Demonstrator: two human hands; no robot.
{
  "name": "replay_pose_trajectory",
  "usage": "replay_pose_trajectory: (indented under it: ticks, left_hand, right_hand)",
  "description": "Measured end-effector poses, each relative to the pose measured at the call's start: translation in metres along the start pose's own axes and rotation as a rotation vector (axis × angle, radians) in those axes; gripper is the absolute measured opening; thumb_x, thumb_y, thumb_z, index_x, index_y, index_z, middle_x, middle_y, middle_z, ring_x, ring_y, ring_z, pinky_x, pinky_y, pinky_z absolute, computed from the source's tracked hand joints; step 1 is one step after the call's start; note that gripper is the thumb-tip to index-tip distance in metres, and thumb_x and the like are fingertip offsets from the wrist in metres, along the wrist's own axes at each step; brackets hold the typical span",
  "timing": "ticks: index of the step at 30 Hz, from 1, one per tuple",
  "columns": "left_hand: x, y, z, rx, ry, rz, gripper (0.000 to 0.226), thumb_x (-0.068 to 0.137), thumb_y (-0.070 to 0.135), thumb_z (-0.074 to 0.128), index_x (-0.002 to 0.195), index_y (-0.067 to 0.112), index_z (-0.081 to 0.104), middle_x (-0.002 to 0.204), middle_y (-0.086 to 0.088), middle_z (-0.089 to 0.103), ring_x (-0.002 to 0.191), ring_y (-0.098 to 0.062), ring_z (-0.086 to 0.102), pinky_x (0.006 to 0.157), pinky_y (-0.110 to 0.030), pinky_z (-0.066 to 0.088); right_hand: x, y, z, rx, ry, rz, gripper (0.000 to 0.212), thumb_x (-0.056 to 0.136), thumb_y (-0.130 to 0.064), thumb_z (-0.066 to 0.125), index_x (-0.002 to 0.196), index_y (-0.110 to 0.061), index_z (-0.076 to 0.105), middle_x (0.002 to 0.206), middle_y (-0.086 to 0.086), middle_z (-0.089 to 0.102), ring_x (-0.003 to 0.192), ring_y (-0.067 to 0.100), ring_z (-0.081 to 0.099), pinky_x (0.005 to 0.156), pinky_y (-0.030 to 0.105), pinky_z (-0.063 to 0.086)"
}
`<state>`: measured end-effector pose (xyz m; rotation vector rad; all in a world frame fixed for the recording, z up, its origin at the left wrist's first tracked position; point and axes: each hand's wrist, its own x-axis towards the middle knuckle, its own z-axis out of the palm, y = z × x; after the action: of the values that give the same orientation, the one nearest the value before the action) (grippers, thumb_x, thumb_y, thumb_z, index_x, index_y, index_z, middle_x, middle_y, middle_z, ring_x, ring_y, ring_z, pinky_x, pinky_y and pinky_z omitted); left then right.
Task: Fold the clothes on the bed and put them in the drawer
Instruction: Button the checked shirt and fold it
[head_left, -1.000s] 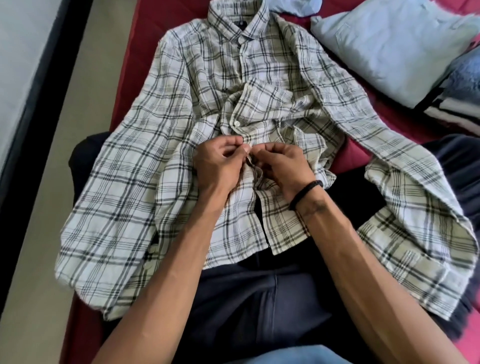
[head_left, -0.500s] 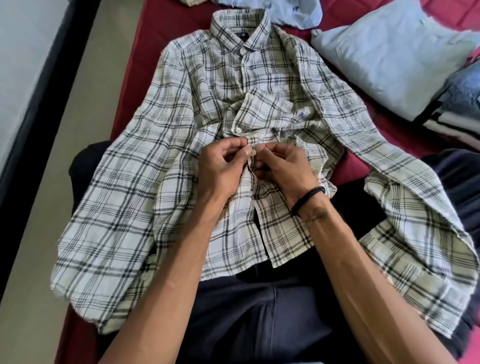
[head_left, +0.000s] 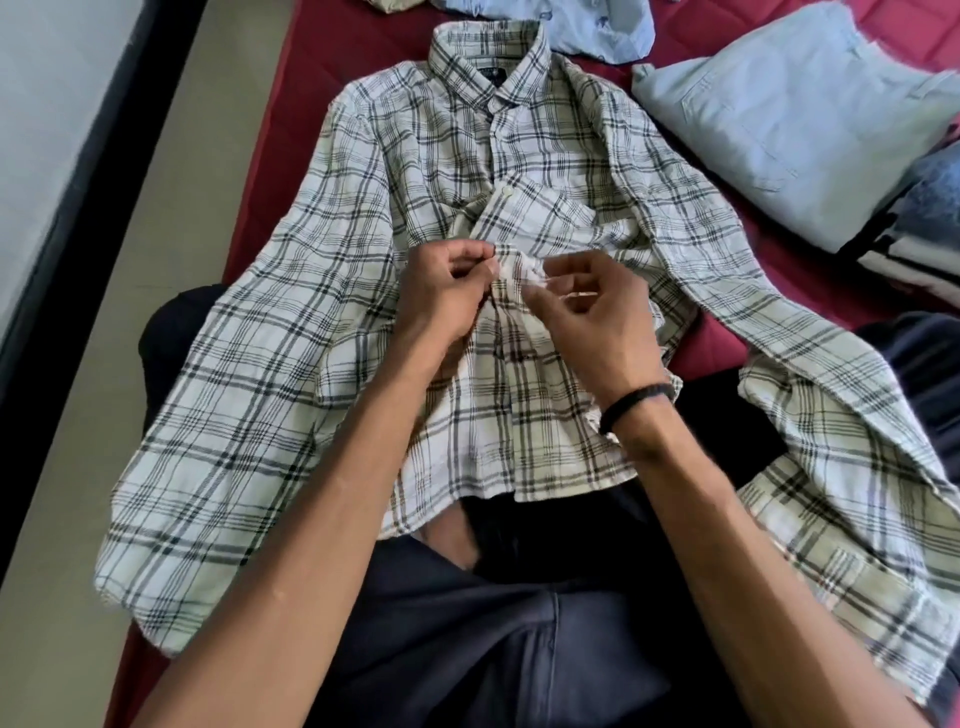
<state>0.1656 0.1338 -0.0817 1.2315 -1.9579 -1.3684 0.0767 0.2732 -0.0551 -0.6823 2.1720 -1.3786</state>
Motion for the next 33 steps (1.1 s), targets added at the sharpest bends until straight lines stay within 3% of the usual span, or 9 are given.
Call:
replay_pose_trajectory:
  ticks: [4, 7, 10, 15, 17, 20, 26, 29, 33]
  left_hand:
    - [0.003, -0.024, 0.002, 0.302, -0.052, 0.082, 0.022, 0.094, 0.022, 0.075, 0.114, 0.013, 0.074, 0.106, 0.004, 0.074, 0.081, 0.000, 0.066, 0.060, 0.003, 0.043]
    - [0.000, -0.033, 0.006, 0.362, -0.047, 0.136, 0.020, 0.093, 0.021, 0.076, 0.110, 0.012, 0.075, 0.102, -0.001, 0.077, 0.082, -0.008, 0.070, 0.067, -0.006, 0.051]
    - [-0.008, -0.024, 0.002, 0.460, -0.010, 0.178, 0.020, 0.091, 0.023, 0.078, 0.108, 0.014, 0.071, 0.095, 0.005, 0.074, 0.072, 0.001, 0.064, 0.067, -0.016, 0.058]
    - [-0.055, 0.003, -0.001, 0.587, -0.063, 0.279, 0.003, 0.094, 0.021, 0.073, 0.093, 0.018, 0.074, 0.087, 0.005, 0.074, 0.073, -0.011, 0.068, 0.066, -0.029, 0.060]
    - [-0.072, -0.003, 0.004, 0.680, -0.115, 0.229, 0.006, 0.094, 0.014, 0.071, 0.092, 0.017, 0.076, 0.087, 0.003, 0.074, 0.072, -0.011, 0.064, 0.059, -0.020, 0.050]
    - [-0.079, -0.021, 0.005, 0.762, -0.129, 0.065, 0.016, 0.091, 0.004, 0.072, 0.102, 0.014, 0.074, 0.088, 0.002, 0.072, 0.070, -0.009, 0.061, 0.052, -0.011, 0.031]
    - [-0.066, -0.011, 0.001, 0.829, -0.174, -0.048, 0.020, 0.088, -0.001, 0.072, 0.107, 0.007, 0.068, 0.091, -0.003, 0.070, 0.078, -0.015, 0.065, 0.061, -0.021, 0.041]
    - [-0.067, -0.009, 0.001, 0.819, -0.198, -0.038, 0.022, 0.086, -0.003, 0.073, 0.104, 0.008, 0.067, 0.091, -0.005, 0.072, 0.082, -0.020, 0.069, 0.075, -0.032, 0.058]
    - [-0.072, -0.016, 0.001, 0.825, -0.115, 0.051, 0.026, 0.082, 0.003, 0.077, 0.103, 0.016, 0.071, 0.090, 0.002, 0.073, 0.084, -0.018, 0.069, 0.095, -0.037, 0.056]
  right_hand:
    - [-0.032, 0.013, 0.003, -0.449, -0.289, -0.035, 0.044, 0.073, -0.044, 0.089, 0.105, -0.027, 0.064, 0.106, -0.005, 0.061, 0.090, 0.011, 0.063, 0.076, 0.030, 0.058]
    - [-0.035, 0.029, 0.013, -0.548, -0.334, -0.012, 0.051, 0.072, -0.048, 0.088, 0.111, -0.027, 0.063, 0.116, 0.000, 0.055, 0.106, 0.022, 0.062, 0.091, 0.046, 0.056]
    - [-0.030, 0.035, 0.018, -0.569, -0.351, -0.049, 0.049, 0.078, -0.044, 0.083, 0.119, -0.024, 0.065, 0.118, 0.003, 0.056, 0.109, 0.026, 0.061, 0.097, 0.043, 0.053]
    - [-0.041, 0.041, 0.031, -0.694, -0.202, -0.163, 0.023, 0.084, -0.028, 0.060, 0.100, -0.012, 0.065, 0.101, 0.010, 0.059, 0.093, 0.039, 0.060, 0.071, 0.046, 0.056]
    - [-0.044, 0.039, 0.033, -0.727, -0.163, -0.193, 0.014, 0.085, -0.020, 0.059, 0.093, -0.010, 0.062, 0.095, 0.009, 0.059, 0.089, 0.038, 0.059, 0.063, 0.043, 0.052]
    - [-0.042, 0.040, 0.030, -0.707, -0.163, -0.205, 0.008, 0.089, -0.018, 0.063, 0.093, -0.012, 0.066, 0.096, 0.004, 0.062, 0.091, 0.034, 0.062, 0.069, 0.045, 0.056]
    - [-0.038, 0.033, 0.020, -0.776, -0.392, -0.115, 0.040, 0.089, -0.047, 0.071, 0.120, -0.022, 0.067, 0.122, 0.003, 0.060, 0.117, 0.030, 0.056, 0.097, 0.046, 0.053]
    - [-0.036, 0.031, 0.028, -0.808, -0.325, -0.082, 0.035, 0.087, -0.043, 0.072, 0.114, -0.021, 0.067, 0.120, 0.005, 0.059, 0.113, 0.034, 0.058, 0.089, 0.045, 0.056]
    - [-0.041, 0.025, 0.040, -0.908, -0.161, -0.120, 0.019, 0.087, -0.032, 0.062, 0.101, -0.019, 0.065, 0.112, 0.007, 0.059, 0.107, 0.037, 0.058, 0.070, 0.039, 0.047]
